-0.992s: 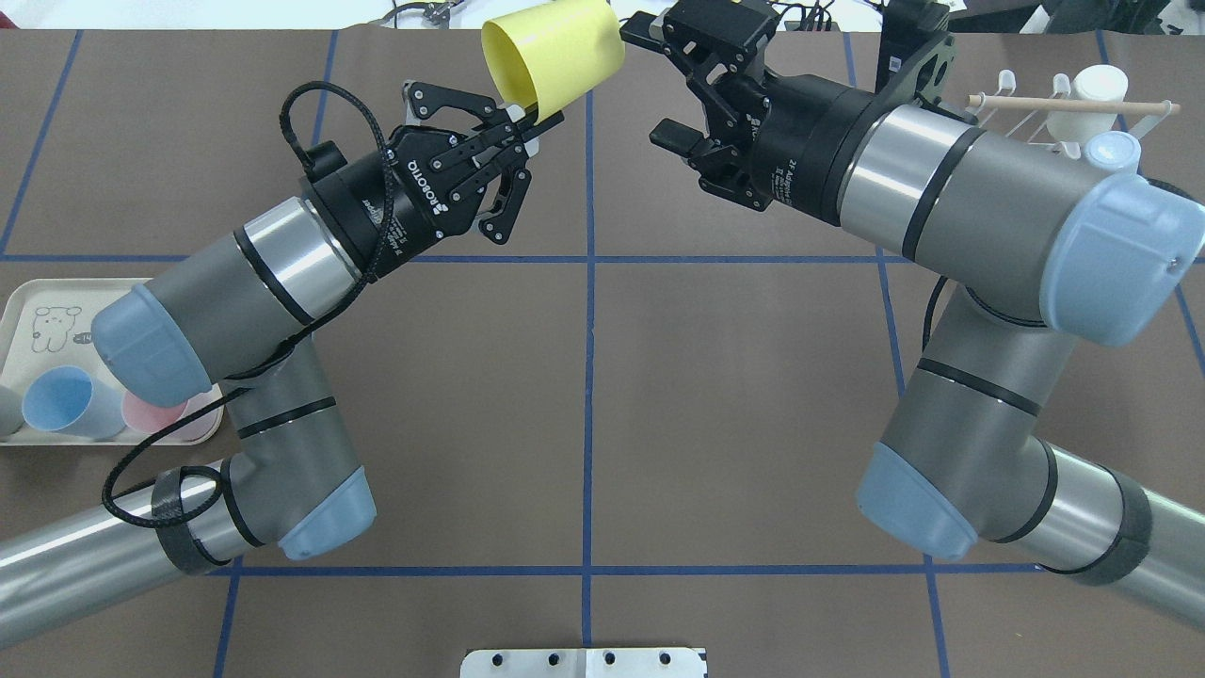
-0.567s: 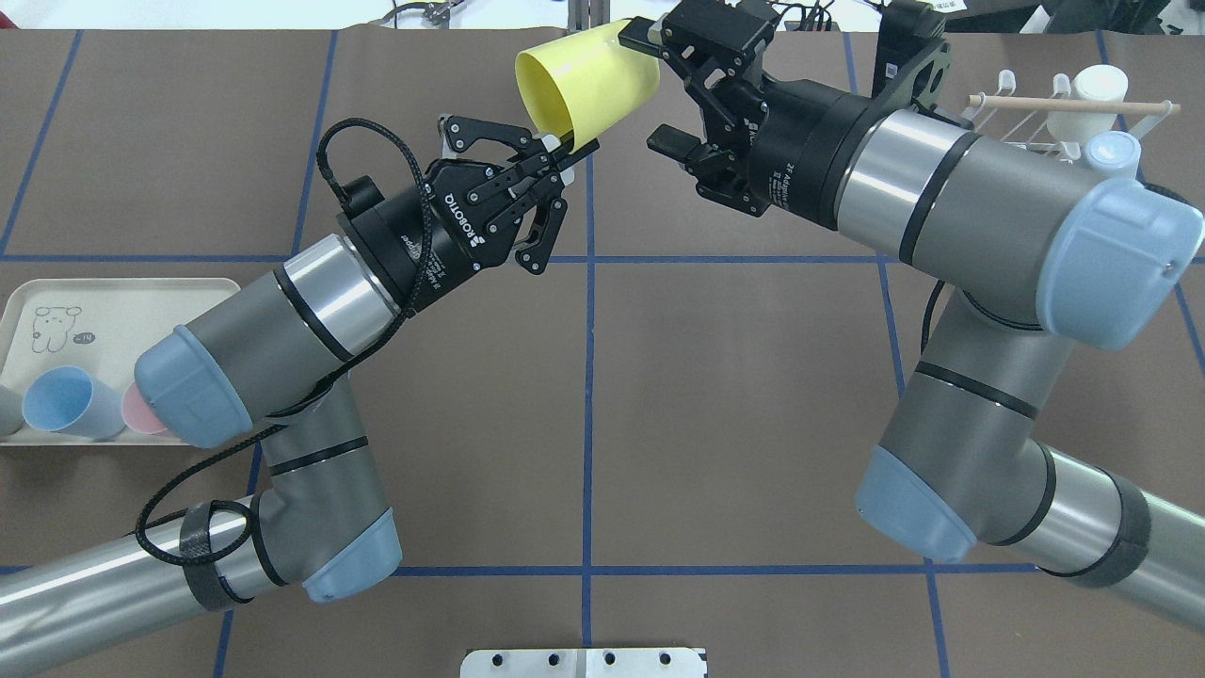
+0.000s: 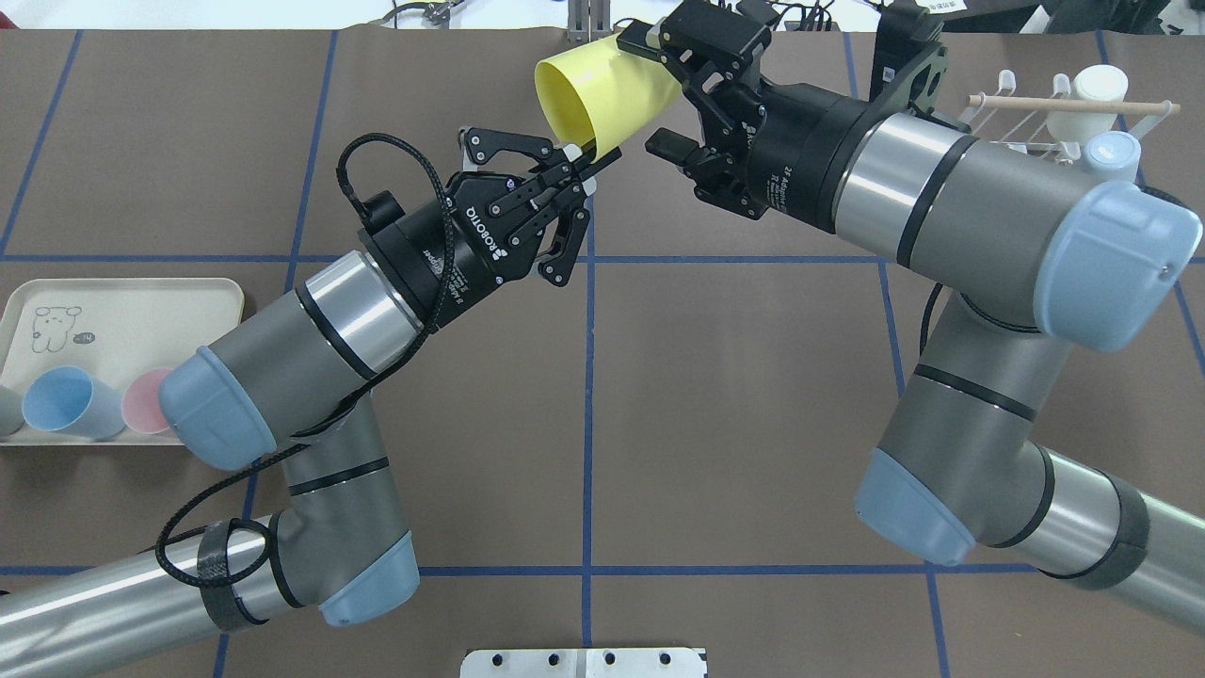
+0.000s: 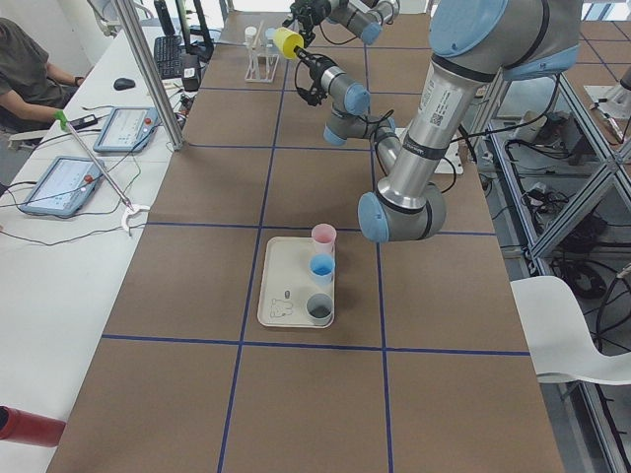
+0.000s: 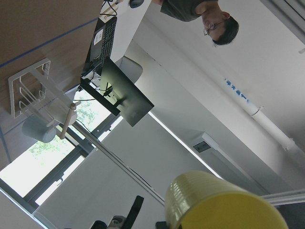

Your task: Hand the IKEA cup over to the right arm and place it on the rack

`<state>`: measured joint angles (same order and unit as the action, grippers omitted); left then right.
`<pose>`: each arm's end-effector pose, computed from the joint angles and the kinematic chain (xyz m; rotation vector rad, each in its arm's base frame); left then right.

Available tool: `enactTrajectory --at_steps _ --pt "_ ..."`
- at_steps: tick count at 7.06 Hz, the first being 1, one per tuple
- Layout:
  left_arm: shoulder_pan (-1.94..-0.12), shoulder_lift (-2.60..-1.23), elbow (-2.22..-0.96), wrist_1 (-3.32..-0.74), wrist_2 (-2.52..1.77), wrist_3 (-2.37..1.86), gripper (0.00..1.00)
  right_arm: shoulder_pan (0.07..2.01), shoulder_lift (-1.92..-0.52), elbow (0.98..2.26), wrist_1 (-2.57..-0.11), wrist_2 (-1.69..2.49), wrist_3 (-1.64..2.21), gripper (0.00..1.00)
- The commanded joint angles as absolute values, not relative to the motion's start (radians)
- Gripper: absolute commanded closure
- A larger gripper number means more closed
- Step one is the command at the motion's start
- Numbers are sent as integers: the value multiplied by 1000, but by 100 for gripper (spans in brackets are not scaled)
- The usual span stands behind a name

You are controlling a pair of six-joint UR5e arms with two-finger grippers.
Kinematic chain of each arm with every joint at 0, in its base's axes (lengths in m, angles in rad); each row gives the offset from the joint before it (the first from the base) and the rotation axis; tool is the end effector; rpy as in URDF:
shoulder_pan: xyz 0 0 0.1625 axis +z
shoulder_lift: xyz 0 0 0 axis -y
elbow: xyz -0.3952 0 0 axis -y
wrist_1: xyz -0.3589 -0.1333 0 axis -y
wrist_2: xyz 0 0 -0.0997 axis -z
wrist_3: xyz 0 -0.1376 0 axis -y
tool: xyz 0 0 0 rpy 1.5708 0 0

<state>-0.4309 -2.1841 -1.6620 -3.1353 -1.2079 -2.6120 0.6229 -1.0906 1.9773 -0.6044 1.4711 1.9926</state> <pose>0.4103 -0.3891 0.0942 -0.5459 2.4431 -1.1199 -0.3310 -0.4187 0.1010 0.2659 -1.9142 0.8073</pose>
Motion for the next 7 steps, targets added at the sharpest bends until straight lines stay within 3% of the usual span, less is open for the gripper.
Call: enactTrajectory --at_steps 1,7 --pt "-413 -2192 -1661 -3134 -1190 -2611 100 623 -1091 1977 -604 1471 1993 0" --pt "-390 -2217 -1660 -3128 -1167 -2611 100 624 -1091 1977 -604 1471 1994 1"
